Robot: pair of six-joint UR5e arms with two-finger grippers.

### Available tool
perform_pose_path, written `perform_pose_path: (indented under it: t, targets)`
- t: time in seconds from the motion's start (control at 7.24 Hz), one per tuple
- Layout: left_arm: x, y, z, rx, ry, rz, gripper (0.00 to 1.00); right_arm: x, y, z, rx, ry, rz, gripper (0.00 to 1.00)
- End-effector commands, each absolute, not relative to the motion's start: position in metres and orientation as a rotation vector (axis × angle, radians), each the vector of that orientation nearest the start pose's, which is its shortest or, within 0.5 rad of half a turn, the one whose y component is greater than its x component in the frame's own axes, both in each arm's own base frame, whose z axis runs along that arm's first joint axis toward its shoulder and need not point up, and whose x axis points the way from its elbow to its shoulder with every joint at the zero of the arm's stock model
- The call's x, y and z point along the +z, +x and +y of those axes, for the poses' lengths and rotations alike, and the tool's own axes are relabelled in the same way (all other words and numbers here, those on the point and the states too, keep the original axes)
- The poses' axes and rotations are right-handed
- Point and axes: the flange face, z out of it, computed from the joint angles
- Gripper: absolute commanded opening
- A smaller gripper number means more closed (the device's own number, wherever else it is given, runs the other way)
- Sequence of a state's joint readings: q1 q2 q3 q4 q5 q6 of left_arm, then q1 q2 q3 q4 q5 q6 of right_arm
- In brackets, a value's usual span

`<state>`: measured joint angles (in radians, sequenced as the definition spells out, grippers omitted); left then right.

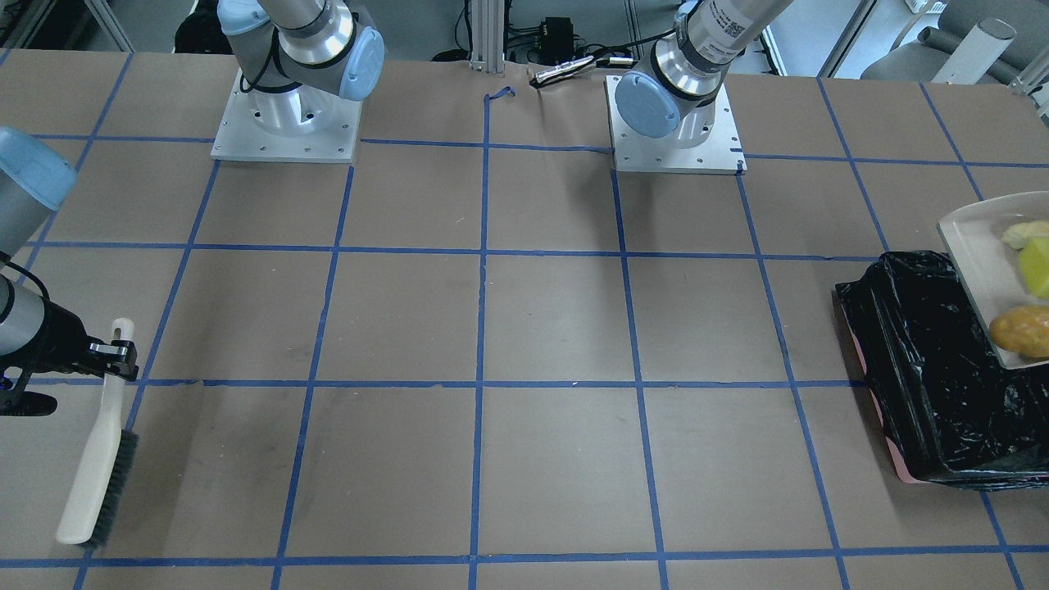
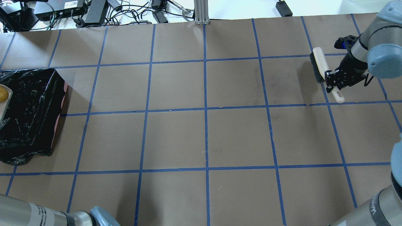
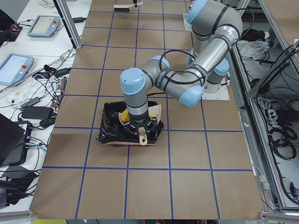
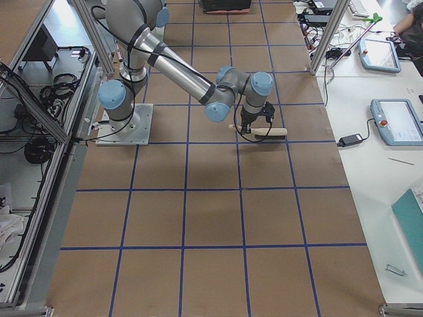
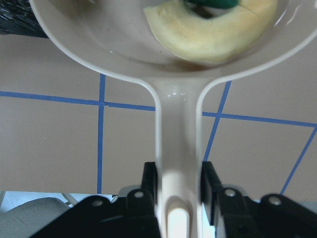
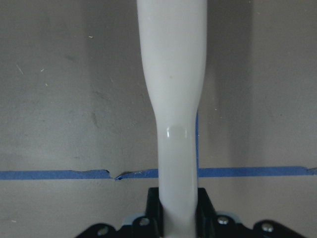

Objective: Sweep and dump trash into bin
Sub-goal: 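Tilt the dustpan over the black bin with the left gripper to dump the items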

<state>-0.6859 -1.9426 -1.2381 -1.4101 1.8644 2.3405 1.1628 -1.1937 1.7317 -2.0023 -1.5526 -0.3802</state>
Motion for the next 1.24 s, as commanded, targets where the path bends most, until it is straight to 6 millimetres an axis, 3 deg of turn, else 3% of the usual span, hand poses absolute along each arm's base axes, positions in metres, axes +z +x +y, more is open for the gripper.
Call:
perform_pose_path:
  t: [0.0,0.14,0.83,1.1]
  targets:
    - [0.463,0.419,-0.513,0.576,2.009,2.191,0.0,0.239,-0.105,-0.583,0.161,0.042,3.074,0.09]
    - [0.459,0.423,-0.515,0.645,2.005,2.183,0.0,0.238,-0.104,-0.583,0.163,0.04,3.069,0.22]
    - [0.472,0.413,-0.516,0.641,2.017,2.153,0.0,0.234,-0.106,-0.582,0.177,0.061,3.062,0.36]
    - [0.493,0.393,-0.516,0.469,2.045,2.145,0.0,0.233,-0.106,-0.582,0.183,0.059,3.063,0.42]
